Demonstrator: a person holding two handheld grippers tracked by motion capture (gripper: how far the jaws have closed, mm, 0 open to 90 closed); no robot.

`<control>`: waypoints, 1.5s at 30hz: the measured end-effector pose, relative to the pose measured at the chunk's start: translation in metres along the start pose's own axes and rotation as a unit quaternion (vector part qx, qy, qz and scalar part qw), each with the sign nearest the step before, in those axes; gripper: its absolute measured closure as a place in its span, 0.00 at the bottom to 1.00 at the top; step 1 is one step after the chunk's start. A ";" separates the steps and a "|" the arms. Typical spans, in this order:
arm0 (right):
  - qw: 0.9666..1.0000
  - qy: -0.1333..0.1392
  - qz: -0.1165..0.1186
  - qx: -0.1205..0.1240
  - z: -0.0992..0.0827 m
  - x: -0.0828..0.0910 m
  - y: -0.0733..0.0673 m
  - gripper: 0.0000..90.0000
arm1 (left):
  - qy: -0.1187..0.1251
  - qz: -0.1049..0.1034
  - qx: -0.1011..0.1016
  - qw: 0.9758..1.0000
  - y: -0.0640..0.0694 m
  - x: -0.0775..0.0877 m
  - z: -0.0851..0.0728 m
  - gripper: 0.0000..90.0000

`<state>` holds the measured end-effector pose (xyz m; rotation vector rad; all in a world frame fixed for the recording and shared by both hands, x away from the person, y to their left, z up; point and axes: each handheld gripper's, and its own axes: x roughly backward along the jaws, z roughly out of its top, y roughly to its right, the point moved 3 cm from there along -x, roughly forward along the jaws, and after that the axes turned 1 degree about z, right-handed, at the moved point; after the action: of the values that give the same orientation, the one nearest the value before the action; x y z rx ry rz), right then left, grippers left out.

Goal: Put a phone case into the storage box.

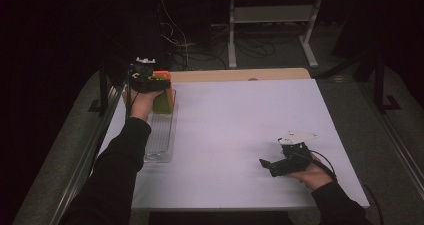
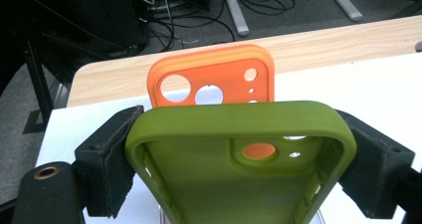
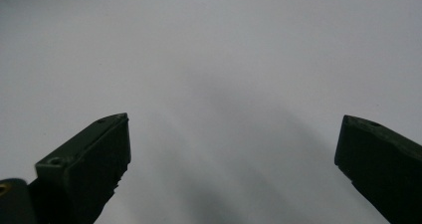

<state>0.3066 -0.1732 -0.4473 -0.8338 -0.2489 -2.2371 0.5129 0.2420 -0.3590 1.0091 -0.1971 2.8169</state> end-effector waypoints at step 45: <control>1.000 -0.001 0.001 0.002 0.000 0.000 -0.001 0.00 | 0.047 -0.079 -0.016 0.996 -0.003 0.008 0.002 0.03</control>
<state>0.3061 -0.1723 -0.4468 -0.8332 -0.2522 -2.2333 0.5085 0.2451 -0.3518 0.8438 -0.1452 2.6995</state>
